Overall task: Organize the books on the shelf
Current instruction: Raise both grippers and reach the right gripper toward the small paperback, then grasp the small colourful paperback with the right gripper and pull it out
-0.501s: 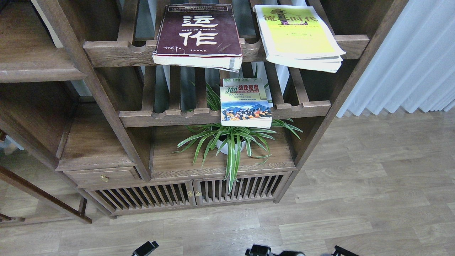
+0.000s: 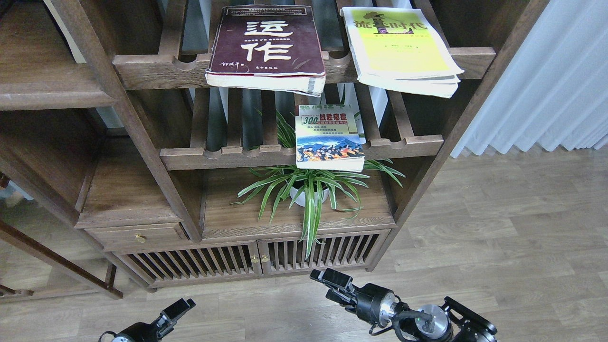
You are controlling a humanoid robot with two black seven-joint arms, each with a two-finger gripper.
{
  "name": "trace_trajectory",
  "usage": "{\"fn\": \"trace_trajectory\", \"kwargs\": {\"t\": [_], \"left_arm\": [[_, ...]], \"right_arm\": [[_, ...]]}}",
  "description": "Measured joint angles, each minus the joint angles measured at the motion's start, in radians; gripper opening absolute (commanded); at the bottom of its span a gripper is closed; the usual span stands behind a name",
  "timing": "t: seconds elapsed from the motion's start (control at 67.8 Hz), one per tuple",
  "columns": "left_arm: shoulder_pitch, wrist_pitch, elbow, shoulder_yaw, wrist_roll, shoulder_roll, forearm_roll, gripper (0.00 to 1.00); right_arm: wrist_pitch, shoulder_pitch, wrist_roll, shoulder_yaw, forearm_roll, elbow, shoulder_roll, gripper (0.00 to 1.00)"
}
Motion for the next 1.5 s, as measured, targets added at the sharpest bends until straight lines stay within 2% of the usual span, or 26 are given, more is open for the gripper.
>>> {"fn": "trace_trajectory", "kwargs": {"t": [0.103,0.251,0.516,0.752,0.855,0.988,1.091,1.253,1.43,1.459,1.503], "left_arm": [[0.008,0.0,0.003,-0.001,-0.002,0.015,-0.001,1.0],[0.013,0.0,0.003,-0.004,-0.008,0.024,-0.025,1.0],[0.024,0.0,0.004,-0.004,-0.01,0.026,-0.097,1.0],[0.038,0.0,0.004,-0.004,-0.01,0.026,-0.1,1.0],[0.041,0.0,0.004,-0.004,-0.01,0.026,-0.1,1.0],[0.046,0.0,0.004,-0.004,-0.01,0.026,-0.1,1.0],[0.048,0.0,0.004,-0.004,-0.01,0.026,-0.1,1.0],[0.049,0.0,0.004,-0.004,-0.01,0.026,-0.1,1.0],[0.05,0.0,0.004,-0.004,-0.007,0.027,-0.1,1.0],[0.051,0.0,0.004,-0.004,-0.005,0.028,-0.1,1.0],[0.053,0.0,0.003,-0.003,-0.003,0.03,-0.1,1.0]], "right_arm": [[0.037,0.036,0.007,0.023,0.0,0.073,0.0,1.0],[0.038,0.047,0.013,0.12,0.0,0.159,0.0,0.99],[-0.046,0.048,0.018,0.247,0.0,0.319,0.0,0.99],[-0.118,0.078,0.027,0.316,-0.002,0.328,0.0,0.96],[-0.181,0.114,0.057,0.335,-0.003,0.307,0.0,0.96],[-0.223,0.151,0.07,0.339,-0.004,0.268,0.0,0.92],[-0.24,0.171,0.072,0.344,-0.004,0.24,0.0,0.81],[-0.259,0.2,0.073,0.36,-0.004,0.212,0.0,0.71],[-0.281,0.22,0.086,0.363,-0.003,0.216,0.0,0.38],[-0.281,0.221,0.091,0.363,-0.003,0.222,0.0,0.29],[-0.278,0.222,0.096,0.363,-0.002,0.236,0.0,0.24]]}}
